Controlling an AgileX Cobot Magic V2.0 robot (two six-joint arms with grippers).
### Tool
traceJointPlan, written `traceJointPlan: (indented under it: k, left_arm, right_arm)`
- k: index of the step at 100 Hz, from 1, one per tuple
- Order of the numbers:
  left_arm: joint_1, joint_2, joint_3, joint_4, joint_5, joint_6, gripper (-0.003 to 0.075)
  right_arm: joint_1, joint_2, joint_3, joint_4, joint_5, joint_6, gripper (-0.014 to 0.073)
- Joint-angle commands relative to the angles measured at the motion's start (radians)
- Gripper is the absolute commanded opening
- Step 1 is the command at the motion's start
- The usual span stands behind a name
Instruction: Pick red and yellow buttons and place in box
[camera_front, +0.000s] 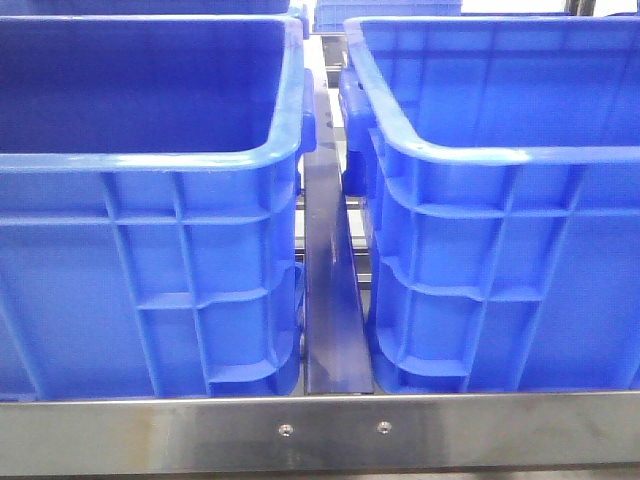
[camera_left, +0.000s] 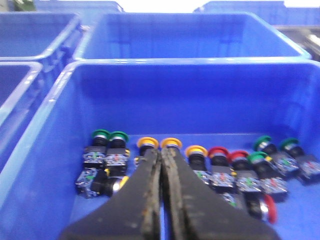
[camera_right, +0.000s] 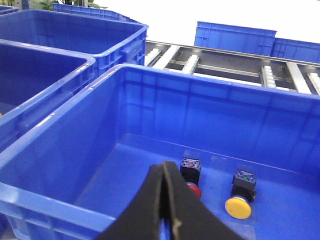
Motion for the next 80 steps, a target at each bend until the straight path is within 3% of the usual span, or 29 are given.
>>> traceJointPlan:
  k: [1, 27, 38, 43, 80]
  left_arm:
    - [0.017, -0.026, 0.031, 0.000, -0.170, -0.014, -0.0020]
    - [0.022, -0.190, 0.237, 0.000, -0.236, -0.014, -0.0020]
    - [0.022, -0.220, 0.339, -0.006, -0.358, -0.051, -0.0020]
    - [0.022, -0.223, 0.333, -0.006, -0.301, -0.060, -0.0020]
    - [0.024, -0.223, 0.336, -0.006, -0.301, -0.060, -0.0020]
  right_arm:
    - [-0.004, 0.012, -0.027, 0.023, -0.032, -0.010, -0.0103]
    - [-0.004, 0.012, -0.027, 0.023, -0.032, -0.010, -0.0103]
    - [-0.004, 0.013, -0.027, 0.023, -0.032, -0.010, -0.0103]
    - [-0.004, 0.013, -0.027, 0.023, -0.035, -0.010, -0.0103]
    - [-0.004, 0.014, -0.027, 0.023, -0.034, -0.010, -0.0103]
